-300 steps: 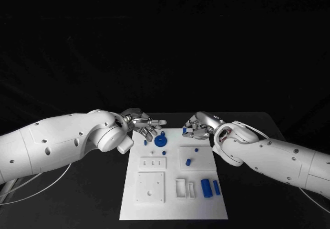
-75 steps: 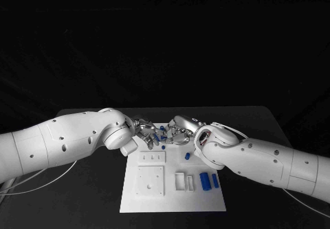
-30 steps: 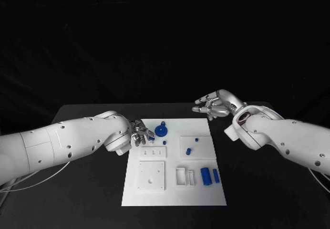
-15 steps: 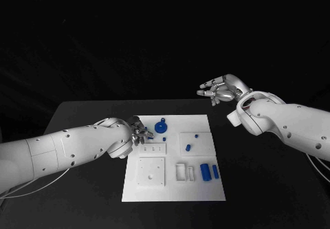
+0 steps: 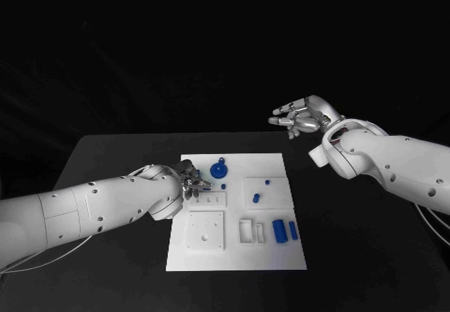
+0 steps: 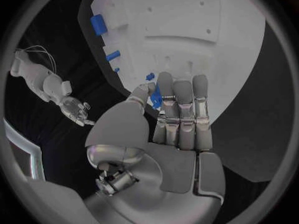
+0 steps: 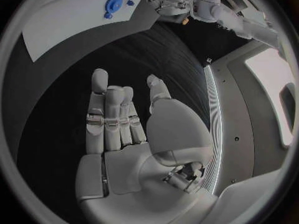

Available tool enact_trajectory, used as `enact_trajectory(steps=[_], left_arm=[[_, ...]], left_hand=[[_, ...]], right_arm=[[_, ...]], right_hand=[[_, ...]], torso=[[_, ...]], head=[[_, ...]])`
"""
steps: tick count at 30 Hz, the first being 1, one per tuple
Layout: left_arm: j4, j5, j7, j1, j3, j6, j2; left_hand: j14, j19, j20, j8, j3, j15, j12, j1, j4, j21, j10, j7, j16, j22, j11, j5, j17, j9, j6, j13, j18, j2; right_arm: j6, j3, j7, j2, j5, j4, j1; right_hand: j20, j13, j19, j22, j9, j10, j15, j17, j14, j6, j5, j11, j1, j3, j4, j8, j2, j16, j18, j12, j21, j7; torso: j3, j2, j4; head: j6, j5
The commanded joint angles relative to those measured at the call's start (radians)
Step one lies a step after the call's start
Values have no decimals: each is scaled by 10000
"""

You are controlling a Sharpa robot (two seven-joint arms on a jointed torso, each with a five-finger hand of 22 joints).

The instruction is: Assemble the parts on the task board

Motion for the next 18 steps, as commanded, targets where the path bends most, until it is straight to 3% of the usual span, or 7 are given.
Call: enact_trajectory(steps=[1, 18], left_arm=[[73, -122, 7, -21, 5, 251, 9], [78, -135, -357, -55, 5, 1320, 41]], left_hand=[[10, -56, -27, 91, 618, -31, 5, 69, -668, 65, 235, -1009, 23, 37, -273, 68, 29, -18, 1252, 39, -100, 11], [-32, -115, -15, 143, 649, -18, 52, 11, -791, 108, 224, -994, 59, 149, -261, 81, 103, -56, 1221, 211, -93, 42]], right_arm=[[166, 5, 47, 23, 31, -22, 8], [282, 5, -92, 90, -21, -68, 9]], right_hand=[[-16, -15, 10, -12, -8, -59, 3, -14, -67, -14, 53, -28, -15, -9, -71, -30, 86, -29, -41, -32, -63, 21], [-17, -41, 10, -42, -7, -84, 1, -49, -84, -7, 236, -34, -21, 74, -125, -30, 121, -12, -40, -27, -62, 21]], torso=[[1, 7, -7], [-3, 8, 0]], head=[[-7, -32], [-92, -80]])
